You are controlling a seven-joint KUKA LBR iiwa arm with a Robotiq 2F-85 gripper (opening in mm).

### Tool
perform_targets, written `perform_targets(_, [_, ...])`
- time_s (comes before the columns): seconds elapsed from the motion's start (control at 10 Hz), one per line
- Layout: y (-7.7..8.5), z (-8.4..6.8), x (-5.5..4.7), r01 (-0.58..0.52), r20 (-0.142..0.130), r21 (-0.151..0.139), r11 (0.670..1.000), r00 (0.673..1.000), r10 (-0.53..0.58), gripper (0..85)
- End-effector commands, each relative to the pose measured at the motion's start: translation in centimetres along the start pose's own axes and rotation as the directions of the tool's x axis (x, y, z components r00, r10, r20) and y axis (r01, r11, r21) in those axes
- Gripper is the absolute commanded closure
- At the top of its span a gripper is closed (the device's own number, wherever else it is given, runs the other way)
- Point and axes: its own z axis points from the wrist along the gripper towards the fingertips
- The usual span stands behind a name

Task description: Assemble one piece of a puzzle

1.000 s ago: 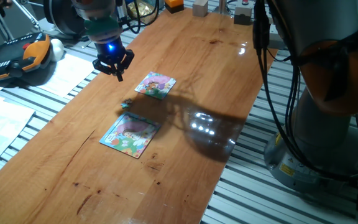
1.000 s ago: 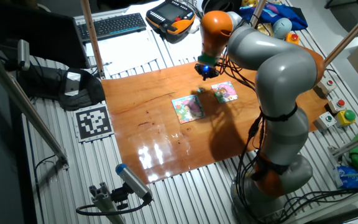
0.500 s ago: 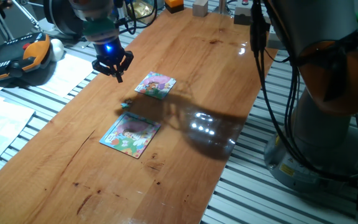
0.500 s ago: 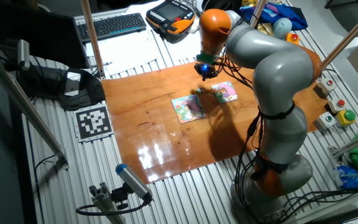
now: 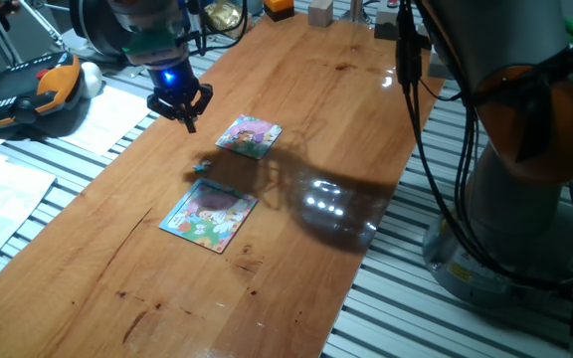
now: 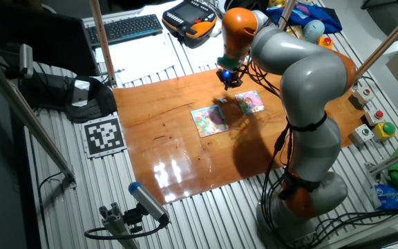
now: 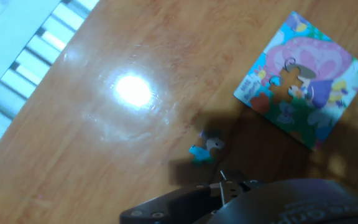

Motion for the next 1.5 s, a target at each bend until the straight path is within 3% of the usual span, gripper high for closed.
perform_targets(0.0, [0.0, 0.0, 0.1, -0.003, 0.002, -0.004, 1.0, 1.0, 0.003, 85.0])
perform_targets(0.2, [0.0, 0.1, 0.0, -0.049, -0.008, -0.007, 0.999, 0.999, 0.049, 85.0])
perform_targets(0.6, [-0.2, 0.4, -0.2, -0.128, 0.042, -0.092, 0.987, 0.99, 0.132, 85.0])
perform_targets(1.0, [-0.3, 1.1, -0.5, -0.166, 0.066, -0.099, 0.981, 0.983, 0.173, 85.0])
perform_targets(1.4, [-0.4, 2.0, -1.1, -0.221, 0.066, -0.101, 0.97, 0.971, 0.228, 85.0])
